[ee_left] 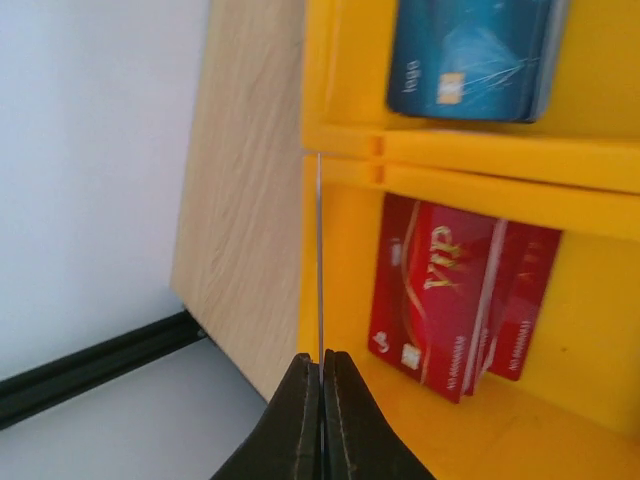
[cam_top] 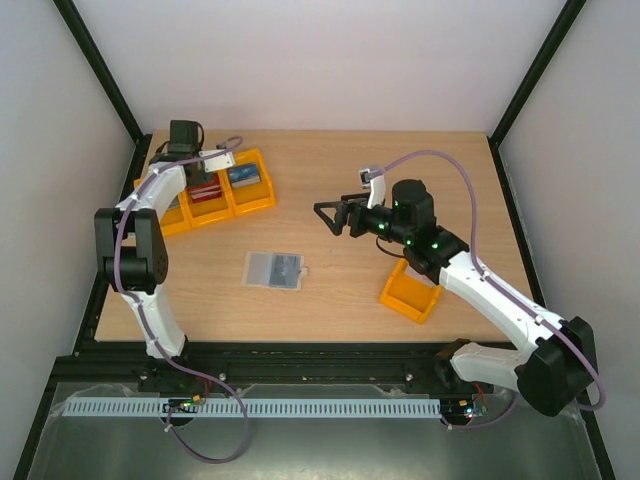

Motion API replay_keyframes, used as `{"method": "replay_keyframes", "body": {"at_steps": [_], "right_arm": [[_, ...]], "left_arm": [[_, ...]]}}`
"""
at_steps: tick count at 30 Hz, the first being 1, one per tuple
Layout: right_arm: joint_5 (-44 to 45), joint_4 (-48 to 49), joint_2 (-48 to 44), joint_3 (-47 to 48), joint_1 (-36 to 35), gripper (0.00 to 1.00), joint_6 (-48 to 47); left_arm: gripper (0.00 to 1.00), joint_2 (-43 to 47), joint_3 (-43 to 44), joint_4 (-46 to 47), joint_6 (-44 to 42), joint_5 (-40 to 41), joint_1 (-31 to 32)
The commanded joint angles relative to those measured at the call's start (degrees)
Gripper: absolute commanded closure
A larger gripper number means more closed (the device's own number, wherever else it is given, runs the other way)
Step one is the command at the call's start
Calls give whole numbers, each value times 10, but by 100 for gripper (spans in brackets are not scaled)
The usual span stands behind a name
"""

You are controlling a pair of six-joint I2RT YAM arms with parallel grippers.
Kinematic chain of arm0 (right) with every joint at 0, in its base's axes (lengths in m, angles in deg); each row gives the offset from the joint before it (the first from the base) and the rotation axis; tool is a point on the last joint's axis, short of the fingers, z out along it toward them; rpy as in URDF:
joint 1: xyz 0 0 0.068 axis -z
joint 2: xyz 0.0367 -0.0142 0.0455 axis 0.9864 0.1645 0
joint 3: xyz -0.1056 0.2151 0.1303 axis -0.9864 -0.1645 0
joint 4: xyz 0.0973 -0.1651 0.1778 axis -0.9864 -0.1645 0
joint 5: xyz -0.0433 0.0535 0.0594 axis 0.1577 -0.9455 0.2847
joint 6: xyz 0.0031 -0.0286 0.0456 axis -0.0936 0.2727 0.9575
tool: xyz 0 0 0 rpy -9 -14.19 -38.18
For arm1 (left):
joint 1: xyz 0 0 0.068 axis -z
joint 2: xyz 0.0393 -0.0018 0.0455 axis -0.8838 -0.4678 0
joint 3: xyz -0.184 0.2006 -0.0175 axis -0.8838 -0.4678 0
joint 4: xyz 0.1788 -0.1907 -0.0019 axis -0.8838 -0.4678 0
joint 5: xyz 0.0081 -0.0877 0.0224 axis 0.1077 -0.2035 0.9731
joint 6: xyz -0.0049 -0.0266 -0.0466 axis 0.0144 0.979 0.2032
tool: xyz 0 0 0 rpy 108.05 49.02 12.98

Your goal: Take the credit cards out of the card holder

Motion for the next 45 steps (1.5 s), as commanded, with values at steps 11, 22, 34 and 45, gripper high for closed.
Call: {"method": "replay_keyframes", "body": {"at_steps": [11,22,34,45], "right_arm": [[2,-3,16,21,6,1,-9],[-5,-3,23,26,7,1,-8],[-9,-6,23,28,8,1,-10],[-15,-3,23,25,9,2,5]], "left_arm": [[98,-42,-43,60,-58,20,-19],[98,-67,-66,146,-50,42,-19],[30,-45,-64,112,-26,16,-19],[5,-4,-4,50,63,-68,-20]]}}
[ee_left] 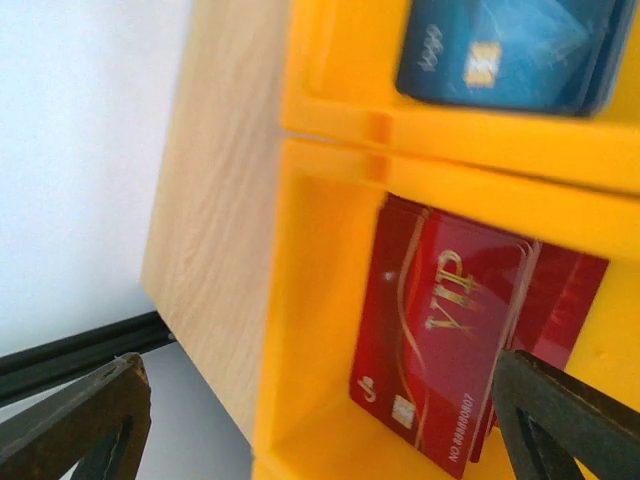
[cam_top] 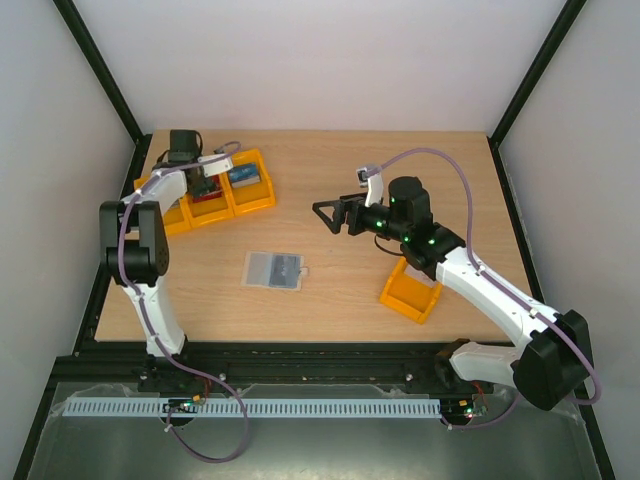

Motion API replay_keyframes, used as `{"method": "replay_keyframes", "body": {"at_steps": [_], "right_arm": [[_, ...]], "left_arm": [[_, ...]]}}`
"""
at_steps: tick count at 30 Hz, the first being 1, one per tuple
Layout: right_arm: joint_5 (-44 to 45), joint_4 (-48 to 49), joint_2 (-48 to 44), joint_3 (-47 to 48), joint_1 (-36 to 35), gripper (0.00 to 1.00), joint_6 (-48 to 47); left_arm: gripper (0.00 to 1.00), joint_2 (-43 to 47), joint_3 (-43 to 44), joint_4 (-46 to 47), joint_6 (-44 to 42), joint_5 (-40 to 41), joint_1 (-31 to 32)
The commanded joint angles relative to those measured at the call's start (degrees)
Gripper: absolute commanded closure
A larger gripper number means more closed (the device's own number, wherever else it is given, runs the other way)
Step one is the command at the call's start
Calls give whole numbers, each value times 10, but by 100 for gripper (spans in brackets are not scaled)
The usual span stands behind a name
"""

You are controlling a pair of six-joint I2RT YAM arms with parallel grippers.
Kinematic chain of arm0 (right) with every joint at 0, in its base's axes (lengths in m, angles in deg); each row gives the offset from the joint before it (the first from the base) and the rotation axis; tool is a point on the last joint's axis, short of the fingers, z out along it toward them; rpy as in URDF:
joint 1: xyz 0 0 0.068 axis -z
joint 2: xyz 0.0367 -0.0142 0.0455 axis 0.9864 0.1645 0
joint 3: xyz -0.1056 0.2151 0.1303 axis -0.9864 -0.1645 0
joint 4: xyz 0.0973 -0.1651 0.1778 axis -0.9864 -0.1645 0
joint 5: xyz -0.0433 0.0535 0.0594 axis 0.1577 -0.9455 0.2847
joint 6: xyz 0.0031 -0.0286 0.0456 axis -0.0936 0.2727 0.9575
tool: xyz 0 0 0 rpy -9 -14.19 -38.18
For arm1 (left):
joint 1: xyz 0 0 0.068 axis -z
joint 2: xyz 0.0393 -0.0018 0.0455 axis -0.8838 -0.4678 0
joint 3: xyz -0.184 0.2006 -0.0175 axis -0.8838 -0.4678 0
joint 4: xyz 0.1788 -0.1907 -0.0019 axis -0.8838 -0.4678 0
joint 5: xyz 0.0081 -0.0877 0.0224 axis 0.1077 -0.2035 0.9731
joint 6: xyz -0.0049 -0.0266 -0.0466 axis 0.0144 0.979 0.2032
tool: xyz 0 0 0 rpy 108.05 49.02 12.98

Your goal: Take the credit cards out of the card holder

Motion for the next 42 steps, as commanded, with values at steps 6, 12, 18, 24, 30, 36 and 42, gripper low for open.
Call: {"method": "replay_keyframes", "body": {"at_steps": [6,12,18,24,30,36,42], "right_arm": [[-15,40,25,-17,3,3,72],[52,11,113,-18,-39,28,112],[119,-71,243,39,-99,53,106],[134,-120,347,108,-138,74,97],[107,-117,398,124,-151,78,89],[32,-62,441,132,-153,81,120],[-39,43,472,133,-153,84,184]], "left_arm": [[2,158,16,-62,254,-146,3],[6,292,-98,-184,555,-313,12],[5,318,-220,-247,670,-340,79],[1,280,-303,-204,722,-309,126],[1,233,-337,-158,779,-312,130],[1,185,-380,-112,819,-367,131],[5,176,-395,-91,834,-408,131]]}}
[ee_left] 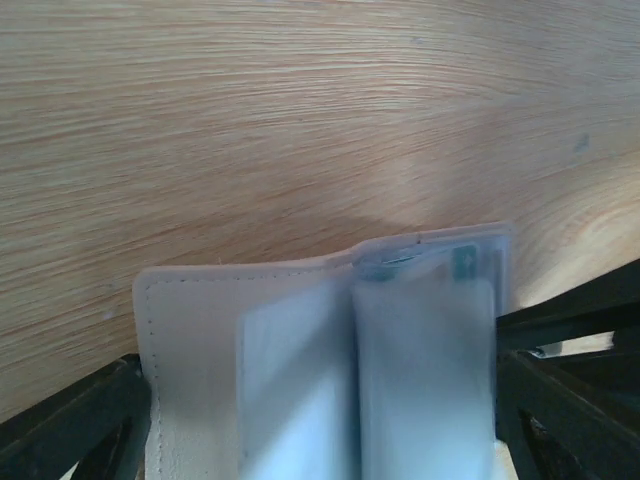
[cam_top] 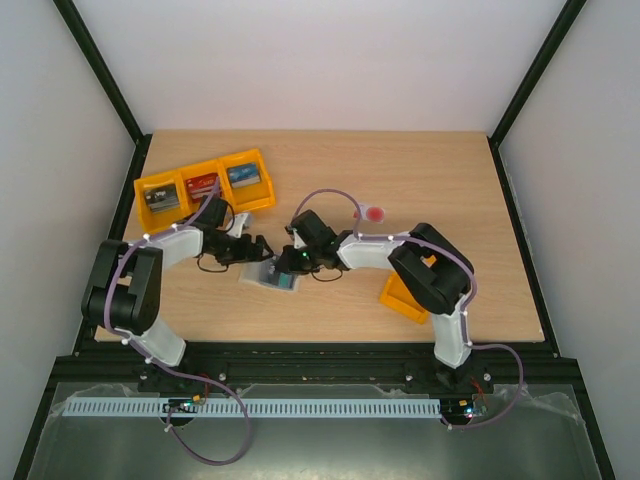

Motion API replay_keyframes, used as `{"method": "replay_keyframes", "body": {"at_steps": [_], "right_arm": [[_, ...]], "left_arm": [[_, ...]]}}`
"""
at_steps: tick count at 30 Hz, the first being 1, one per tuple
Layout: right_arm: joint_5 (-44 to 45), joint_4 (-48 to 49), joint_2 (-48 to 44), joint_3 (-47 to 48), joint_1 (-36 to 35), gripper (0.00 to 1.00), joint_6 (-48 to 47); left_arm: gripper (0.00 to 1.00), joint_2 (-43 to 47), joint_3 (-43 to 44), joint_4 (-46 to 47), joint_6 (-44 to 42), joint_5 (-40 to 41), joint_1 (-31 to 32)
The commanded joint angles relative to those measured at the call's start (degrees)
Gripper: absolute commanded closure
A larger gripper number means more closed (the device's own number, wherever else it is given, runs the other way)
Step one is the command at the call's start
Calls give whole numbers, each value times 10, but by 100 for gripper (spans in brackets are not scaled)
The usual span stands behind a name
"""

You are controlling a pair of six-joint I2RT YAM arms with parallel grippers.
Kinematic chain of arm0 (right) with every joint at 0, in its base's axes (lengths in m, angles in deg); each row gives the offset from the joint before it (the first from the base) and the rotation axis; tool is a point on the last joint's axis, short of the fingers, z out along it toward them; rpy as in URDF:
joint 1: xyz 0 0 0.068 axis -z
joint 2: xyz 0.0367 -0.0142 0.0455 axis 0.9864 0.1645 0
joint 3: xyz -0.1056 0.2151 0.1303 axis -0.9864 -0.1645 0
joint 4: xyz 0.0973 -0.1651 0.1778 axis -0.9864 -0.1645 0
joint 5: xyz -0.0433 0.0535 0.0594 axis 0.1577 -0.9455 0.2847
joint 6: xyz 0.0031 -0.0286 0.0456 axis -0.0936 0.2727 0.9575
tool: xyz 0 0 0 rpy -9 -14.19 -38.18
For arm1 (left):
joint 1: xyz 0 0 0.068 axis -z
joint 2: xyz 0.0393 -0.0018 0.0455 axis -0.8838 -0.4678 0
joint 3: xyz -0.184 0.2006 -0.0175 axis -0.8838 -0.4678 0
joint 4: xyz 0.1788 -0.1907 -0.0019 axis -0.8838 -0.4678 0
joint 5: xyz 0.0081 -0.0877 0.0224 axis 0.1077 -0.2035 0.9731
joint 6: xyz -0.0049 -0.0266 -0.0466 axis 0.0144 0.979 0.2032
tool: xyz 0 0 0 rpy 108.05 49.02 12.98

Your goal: Take the credit cards out of the card holder

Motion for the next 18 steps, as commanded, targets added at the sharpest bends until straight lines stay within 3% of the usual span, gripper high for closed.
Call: {"method": "replay_keyframes", "body": {"at_steps": [1,11,15,16,18], "right_arm": [[-71,89,37,8,-5,84,65],[-117,156,54,28,-5,91,100],[-102,147,40,29,-3,91,98],[-101,147,36,28,-1,91,99],[-98,137,25,29,2,91,95]], "left_arm": [[7,-35,-41,-13,31,-52,6],[42,-31,-47,0,37,-102,5],[72,-28,-48,3,35,-103,3],[84,-28,-49,4,35,-98,2],[96,-26,-50,3,33,-83,0]]}}
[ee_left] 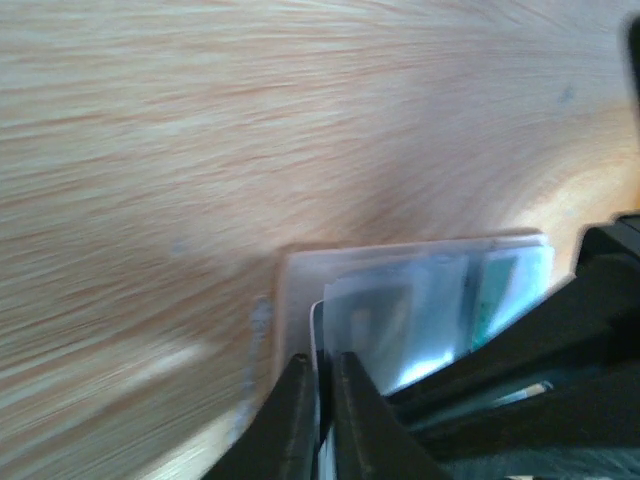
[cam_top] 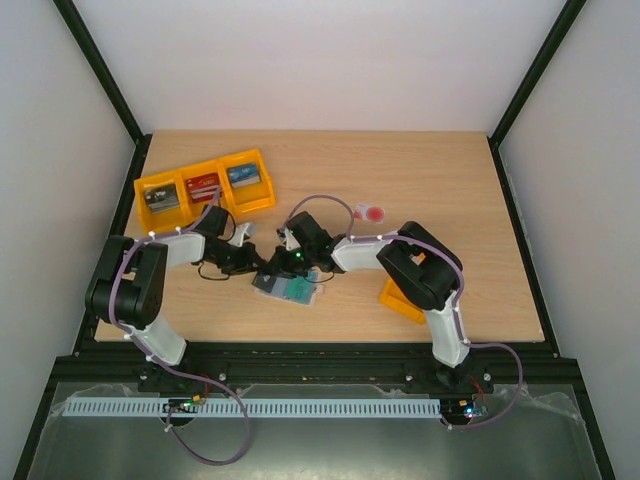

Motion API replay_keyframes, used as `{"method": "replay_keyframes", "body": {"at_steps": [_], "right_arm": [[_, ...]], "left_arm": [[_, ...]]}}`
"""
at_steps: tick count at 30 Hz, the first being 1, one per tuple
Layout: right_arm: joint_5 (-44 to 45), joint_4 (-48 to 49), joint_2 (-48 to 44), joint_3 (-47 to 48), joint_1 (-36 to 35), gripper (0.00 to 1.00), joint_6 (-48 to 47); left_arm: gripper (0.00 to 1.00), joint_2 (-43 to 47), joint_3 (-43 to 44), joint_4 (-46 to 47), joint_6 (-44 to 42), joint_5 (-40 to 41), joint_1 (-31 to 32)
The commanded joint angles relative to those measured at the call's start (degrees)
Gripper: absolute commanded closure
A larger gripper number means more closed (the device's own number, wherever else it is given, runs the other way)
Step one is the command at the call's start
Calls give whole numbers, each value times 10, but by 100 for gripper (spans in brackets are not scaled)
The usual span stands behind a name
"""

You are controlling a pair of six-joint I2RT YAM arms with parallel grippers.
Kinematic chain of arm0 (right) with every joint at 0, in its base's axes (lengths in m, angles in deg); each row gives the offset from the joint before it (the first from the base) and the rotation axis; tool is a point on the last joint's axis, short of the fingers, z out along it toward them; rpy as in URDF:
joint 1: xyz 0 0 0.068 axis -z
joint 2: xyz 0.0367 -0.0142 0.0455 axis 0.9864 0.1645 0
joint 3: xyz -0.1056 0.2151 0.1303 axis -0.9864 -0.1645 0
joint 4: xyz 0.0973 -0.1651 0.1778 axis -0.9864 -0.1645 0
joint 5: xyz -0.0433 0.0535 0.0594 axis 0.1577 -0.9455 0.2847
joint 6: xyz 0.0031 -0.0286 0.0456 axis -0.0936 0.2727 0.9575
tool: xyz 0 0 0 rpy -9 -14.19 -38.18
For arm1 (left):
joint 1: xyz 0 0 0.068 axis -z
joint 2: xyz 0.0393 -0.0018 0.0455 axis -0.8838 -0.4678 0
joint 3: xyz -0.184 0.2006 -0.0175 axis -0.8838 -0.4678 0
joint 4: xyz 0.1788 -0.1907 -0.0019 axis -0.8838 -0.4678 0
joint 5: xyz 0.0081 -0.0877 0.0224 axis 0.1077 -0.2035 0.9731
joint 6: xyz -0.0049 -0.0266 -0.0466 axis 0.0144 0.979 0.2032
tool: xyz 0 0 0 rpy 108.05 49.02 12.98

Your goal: Take the credit cards out of the card holder

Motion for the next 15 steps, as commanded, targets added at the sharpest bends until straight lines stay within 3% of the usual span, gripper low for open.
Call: {"method": "replay_keyframes", "body": {"at_steps": [1,8,15], "right_arm": [[18,12,-36,22,6,91,-4],[93,-100,-140,-5,22,85,-84],[49,-31,-187,-110,47,76,-57]], "left_arm": [[98,-3,-12,-33,-2,-2,1],[98,10,-22,-22,-5,-12,-5],[98,51,-3,-36,-46,-73,-4]]}}
